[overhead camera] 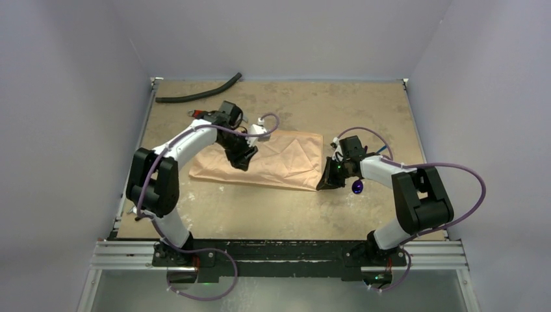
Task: Fold the napkin into a case and place the utensils inside
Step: Smooth out the rectangle-folded napkin at the center of the board.
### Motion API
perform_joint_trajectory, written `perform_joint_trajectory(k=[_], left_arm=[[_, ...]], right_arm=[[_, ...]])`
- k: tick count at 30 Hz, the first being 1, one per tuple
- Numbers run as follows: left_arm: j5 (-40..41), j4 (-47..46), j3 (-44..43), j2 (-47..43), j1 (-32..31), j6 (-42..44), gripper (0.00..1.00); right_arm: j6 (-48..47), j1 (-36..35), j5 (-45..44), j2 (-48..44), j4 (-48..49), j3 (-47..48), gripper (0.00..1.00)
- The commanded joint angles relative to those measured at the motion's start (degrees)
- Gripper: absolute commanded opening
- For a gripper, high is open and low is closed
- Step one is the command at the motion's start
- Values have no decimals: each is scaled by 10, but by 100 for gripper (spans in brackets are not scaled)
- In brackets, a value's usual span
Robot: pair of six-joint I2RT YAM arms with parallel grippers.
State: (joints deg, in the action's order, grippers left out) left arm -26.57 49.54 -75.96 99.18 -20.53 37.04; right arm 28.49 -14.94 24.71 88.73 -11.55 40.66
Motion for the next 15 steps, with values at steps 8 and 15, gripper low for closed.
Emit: perform_joint_trajectory(k=[8, 15], left_arm=[[-129, 9, 25, 70, -74, -47, 34], [-157, -12, -1, 103, -100, -75, 25]], right_arm=[[-1, 2, -55, -13, -20, -8, 0], [1, 3, -60, -11, -20, -9, 0]])
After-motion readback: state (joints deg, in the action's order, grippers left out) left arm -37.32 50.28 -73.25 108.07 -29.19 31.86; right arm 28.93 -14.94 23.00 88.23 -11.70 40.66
